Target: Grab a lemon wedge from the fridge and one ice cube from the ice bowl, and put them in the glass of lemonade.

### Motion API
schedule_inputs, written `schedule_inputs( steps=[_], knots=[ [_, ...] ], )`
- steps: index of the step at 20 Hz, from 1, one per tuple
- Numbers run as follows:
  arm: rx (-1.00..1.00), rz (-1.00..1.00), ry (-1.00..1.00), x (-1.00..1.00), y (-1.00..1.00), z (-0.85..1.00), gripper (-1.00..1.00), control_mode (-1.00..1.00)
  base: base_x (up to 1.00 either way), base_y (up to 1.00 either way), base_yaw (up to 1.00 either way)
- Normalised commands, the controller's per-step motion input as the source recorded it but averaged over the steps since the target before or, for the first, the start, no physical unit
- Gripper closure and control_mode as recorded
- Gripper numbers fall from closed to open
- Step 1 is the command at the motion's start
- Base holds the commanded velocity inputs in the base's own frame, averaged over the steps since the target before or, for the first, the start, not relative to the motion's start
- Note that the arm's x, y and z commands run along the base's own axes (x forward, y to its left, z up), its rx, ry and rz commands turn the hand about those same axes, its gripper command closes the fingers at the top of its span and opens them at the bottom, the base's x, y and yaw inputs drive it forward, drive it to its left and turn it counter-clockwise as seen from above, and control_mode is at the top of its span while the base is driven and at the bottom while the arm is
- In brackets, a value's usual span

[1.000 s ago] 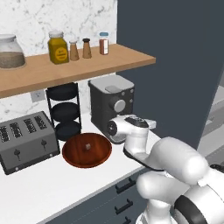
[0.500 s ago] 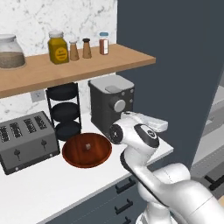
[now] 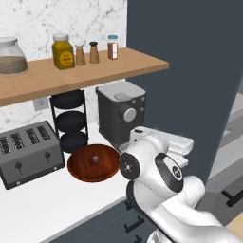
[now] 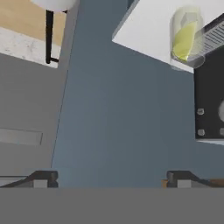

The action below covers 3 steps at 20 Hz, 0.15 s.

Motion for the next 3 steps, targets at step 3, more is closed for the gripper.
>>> schedule_inputs(
  steps=[3],
  knots=[
    [0.0,0.02,-0.04,-0.72,0.69,0.72,-1.0,-1.0,0.0,0.0,0.0]
  ],
)
